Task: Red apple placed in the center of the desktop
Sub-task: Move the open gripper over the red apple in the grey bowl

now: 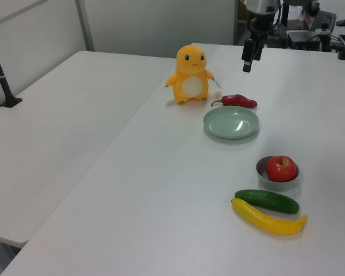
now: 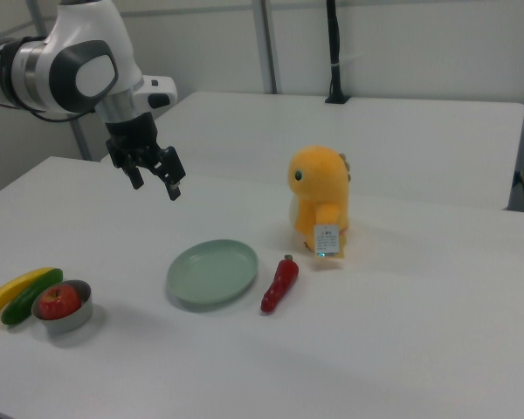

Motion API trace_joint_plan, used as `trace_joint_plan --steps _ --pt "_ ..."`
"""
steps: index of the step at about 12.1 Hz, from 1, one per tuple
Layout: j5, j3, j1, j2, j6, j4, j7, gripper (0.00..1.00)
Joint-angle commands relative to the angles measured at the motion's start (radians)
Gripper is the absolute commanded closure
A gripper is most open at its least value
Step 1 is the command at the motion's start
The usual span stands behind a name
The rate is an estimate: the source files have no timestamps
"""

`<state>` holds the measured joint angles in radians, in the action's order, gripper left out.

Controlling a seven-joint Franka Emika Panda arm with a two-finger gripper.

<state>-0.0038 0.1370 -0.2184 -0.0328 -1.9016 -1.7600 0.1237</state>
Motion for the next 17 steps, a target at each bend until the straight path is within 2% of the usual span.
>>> trace_joint_plan --steps 1,5,7,9,11,13,15,17 --pt "0.027 -0.025 0.031 0.020 0.045 -0.012 -0.104 0.00" --pt "0.030 -0.034 0.031 0.050 0.052 -0.042 -0.104 0.00" --pt "0.030 -0.078 0.036 0.073 0.062 -0.088 -0.096 0.00" --pt "0.030 -0.152 0.036 0.094 0.062 -0.160 -0.076 0.00" --pt "0.030 -0.198 0.022 0.117 0.049 -0.235 -0.027 0.00" --pt "0.027 -0.221 -0.024 0.128 0.038 -0.294 -0.042 0.00" --pt "0.027 -0.278 -0.033 0.125 0.032 -0.305 -0.100 0.00" --pt "0.027 -0.293 -0.036 0.120 0.051 -0.311 -0.212 0.00"
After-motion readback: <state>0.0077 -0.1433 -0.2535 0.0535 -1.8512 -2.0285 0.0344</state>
